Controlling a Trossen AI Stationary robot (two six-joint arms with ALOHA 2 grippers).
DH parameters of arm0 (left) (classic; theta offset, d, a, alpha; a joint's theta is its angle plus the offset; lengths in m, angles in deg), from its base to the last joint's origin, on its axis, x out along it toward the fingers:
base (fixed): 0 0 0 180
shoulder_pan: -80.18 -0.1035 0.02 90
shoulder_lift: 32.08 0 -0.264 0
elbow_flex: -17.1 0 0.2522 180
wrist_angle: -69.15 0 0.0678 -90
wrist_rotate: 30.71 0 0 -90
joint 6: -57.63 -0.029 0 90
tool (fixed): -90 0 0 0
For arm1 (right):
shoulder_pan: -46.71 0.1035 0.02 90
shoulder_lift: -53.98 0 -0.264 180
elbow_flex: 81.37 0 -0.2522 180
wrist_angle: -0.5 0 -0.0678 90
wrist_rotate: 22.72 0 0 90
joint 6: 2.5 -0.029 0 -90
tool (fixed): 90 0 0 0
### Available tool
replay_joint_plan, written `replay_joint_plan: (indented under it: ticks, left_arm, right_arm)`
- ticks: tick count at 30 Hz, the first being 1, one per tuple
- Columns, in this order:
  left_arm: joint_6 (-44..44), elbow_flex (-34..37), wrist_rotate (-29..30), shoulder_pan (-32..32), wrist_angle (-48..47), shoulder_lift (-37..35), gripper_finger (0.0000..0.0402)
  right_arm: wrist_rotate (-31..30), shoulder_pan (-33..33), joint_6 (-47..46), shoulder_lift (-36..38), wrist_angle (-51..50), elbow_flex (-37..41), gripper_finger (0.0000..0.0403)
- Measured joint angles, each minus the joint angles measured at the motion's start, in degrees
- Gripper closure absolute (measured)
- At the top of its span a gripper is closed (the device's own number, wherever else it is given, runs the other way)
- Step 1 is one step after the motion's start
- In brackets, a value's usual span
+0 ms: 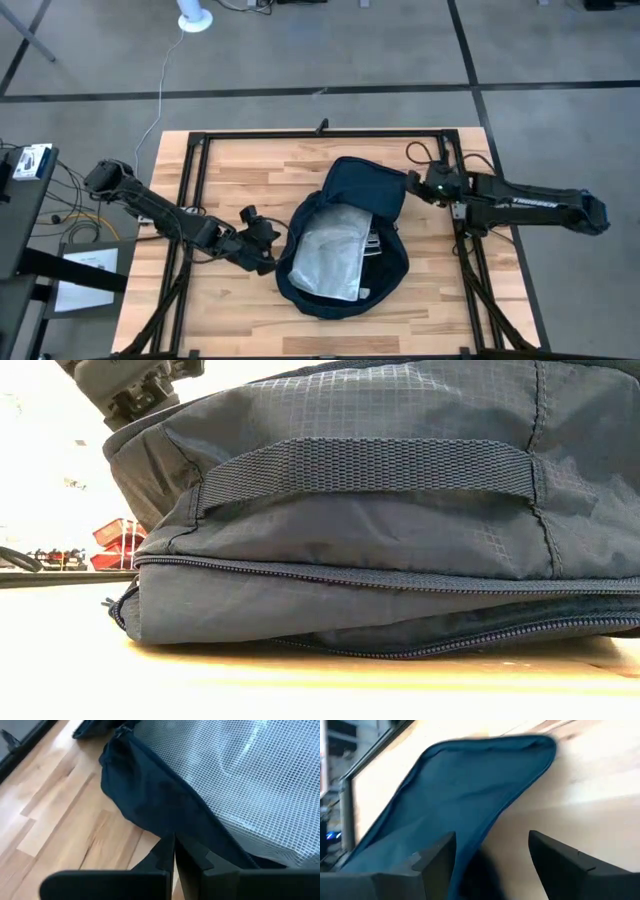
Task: Unpack backpack
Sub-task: Close the dark blue backpack
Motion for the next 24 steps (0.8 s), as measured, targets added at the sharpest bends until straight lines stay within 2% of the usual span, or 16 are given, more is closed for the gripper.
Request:
replay_joint_plan:
  ticks: [3, 7, 11, 13, 17, 21, 24]
  left_arm:
    - [-0.51, 0.00, -1.70, 0.09, -0.02, 0.00, 0.0402]
    - [-0.19, 0.00, -2.97, 0.10, -0.04, 0.00, 0.0402]
    - [0.17, 0.00, -3.26, 0.42, -0.08, 0.00, 0.0402]
    - [0.95, 0.00, -3.30, 0.87, -0.07, 0.00, 0.0402]
    - [1.76, 0.00, -3.30, 1.90, -0.13, 0.00, 0.0402]
    - [2.99, 0.00, -3.34, 2.27, -0.03, 0.00, 0.0402]
    - [4.21, 0.00, -3.32, 2.27, -0.07, 0.00, 0.0402]
  right_arm:
    - [0.89, -4.10, 5.02, -1.81, 7.08, 2.04, 0.0163]
    - [5.79, -9.08, 10.21, -5.45, 17.56, 2.83, 0.0172]
    - [10.56, -11.69, 13.47, -10.05, 22.61, 2.92, 0.0213]
    - [11.87, -11.24, 14.61, -11.83, 24.80, 2.92, 0.0257]
    - [12.16, -8.56, 18.08, -13.30, 33.20, 2.94, 0.0373]
    - [10.78, -5.23, 22.70, -12.88, 41.21, 2.43, 0.0396]
    - [9.55, -1.87, 26.50, -11.68, 42.36, 0.05, 0.0401]
